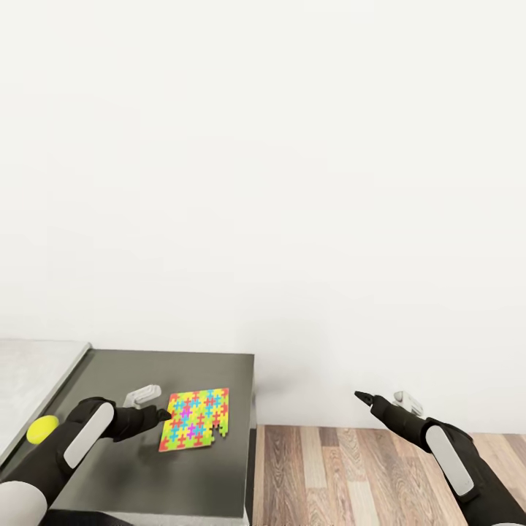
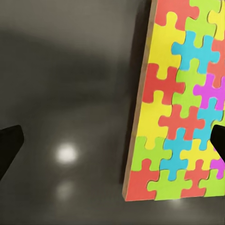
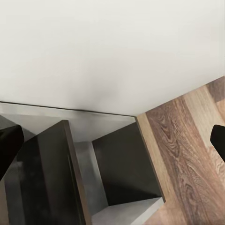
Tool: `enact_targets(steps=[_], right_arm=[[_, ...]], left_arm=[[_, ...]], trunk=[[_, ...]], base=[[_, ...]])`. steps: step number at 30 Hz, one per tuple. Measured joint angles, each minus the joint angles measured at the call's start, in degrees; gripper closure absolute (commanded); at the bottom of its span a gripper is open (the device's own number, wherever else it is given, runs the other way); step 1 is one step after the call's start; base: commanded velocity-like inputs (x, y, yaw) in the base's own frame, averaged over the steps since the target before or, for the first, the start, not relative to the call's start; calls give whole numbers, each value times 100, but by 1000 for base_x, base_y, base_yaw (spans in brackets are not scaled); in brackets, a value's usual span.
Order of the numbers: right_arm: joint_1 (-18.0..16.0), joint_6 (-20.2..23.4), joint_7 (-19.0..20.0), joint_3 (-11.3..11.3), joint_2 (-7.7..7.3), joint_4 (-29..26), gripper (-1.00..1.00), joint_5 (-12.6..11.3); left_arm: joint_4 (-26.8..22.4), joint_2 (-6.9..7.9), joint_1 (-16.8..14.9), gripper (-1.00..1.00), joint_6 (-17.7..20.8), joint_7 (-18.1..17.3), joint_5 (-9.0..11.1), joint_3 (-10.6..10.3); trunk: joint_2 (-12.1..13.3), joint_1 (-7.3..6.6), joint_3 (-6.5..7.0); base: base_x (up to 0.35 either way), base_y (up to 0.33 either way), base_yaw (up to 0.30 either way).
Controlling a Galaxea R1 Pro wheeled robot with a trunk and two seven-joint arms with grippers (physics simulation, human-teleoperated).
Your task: Put all the toys in the child's room - the three board games (two on the bed and one on the table), the two jigsaw puzzles on the table, and the tennis ball on the table - inside the toy box on the table in the child's room.
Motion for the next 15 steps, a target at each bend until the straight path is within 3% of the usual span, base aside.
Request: enact_targets(steps=[7, 15], right_arm=[[6, -127, 12, -12, -13, -2, -100, -3], [9, -168, 15, -9, -16, -3, -100, -3]], left_arm=[[-42, -8, 0, -100, 0, -2, 5, -2], [-218, -11, 0, -100, -1, -1, 5, -25]], trunk=[[0, 0, -19], [1, -1, -22]], base=[[0, -14, 13], [0, -167, 2]])
